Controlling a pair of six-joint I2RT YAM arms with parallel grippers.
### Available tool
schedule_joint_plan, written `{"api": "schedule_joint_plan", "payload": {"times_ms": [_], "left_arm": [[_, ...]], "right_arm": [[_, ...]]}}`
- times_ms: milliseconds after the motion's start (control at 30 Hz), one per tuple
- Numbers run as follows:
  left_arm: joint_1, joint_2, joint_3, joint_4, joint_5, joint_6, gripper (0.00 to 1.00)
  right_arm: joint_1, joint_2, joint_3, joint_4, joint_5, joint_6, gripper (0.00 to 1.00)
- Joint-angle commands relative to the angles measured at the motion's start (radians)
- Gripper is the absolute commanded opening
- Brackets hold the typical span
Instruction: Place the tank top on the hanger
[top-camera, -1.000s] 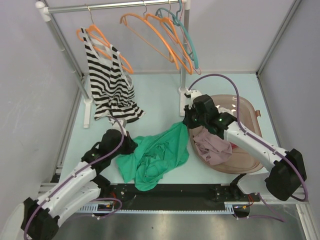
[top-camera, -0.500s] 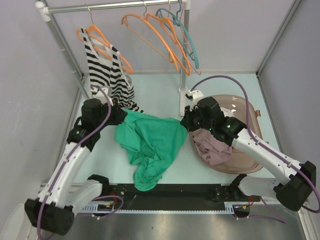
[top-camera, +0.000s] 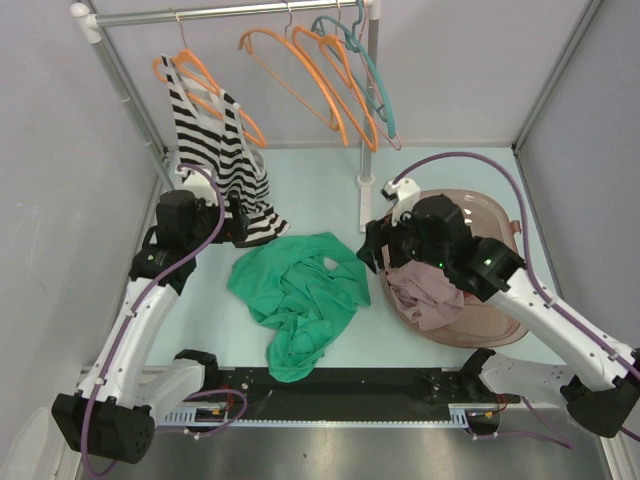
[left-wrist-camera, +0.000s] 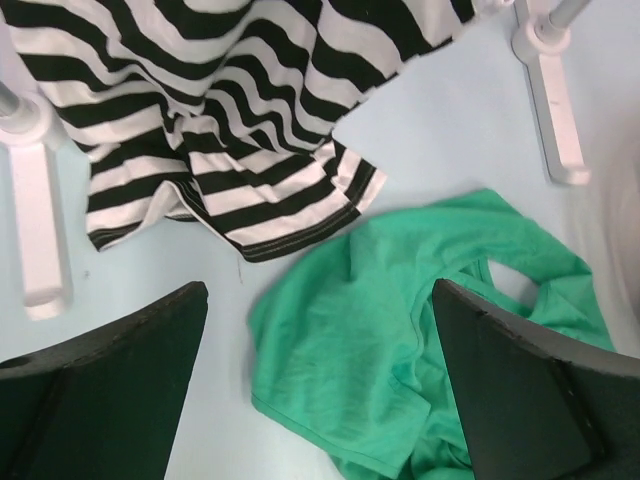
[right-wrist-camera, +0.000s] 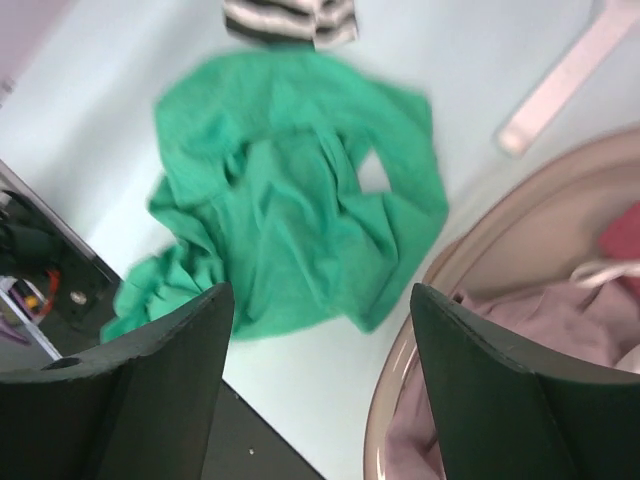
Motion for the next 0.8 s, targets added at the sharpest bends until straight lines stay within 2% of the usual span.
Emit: {"api": "schedule_joint_plan", "payload": {"times_ms": [0,267,433,533,767], "left_arm": [[0.007,-0.017,-0.016,0.069,-0.038,0.065,1.00],[0.007,-0.026,-0.068,0.081,0.051,0.060,0.99],[0.007,-0.048,-0.077,0.081,0.013,0.057,0.99],[0.007,-0.066,-0.085,0.084,0.010,0.056,0.99],[0.007,-0.083,-0.089,0.092,0.017,0.054,0.99]], "right_arm": [[-0.006,-0.002,0.199,-0.040,0.004,-0.067,0.77],[-0.020,0.218,0.552,-0.003,-0.006,-0.171,0.77],[-0.058,0.422,0.826,0.064,-0.104,-0.221,0.77],[-0.077,0.530,0.950,0.103,-0.081,-0.270,0.77],[-0.103,0.699,1.055,0.265,-0.043,-0.355,0.75]]}}
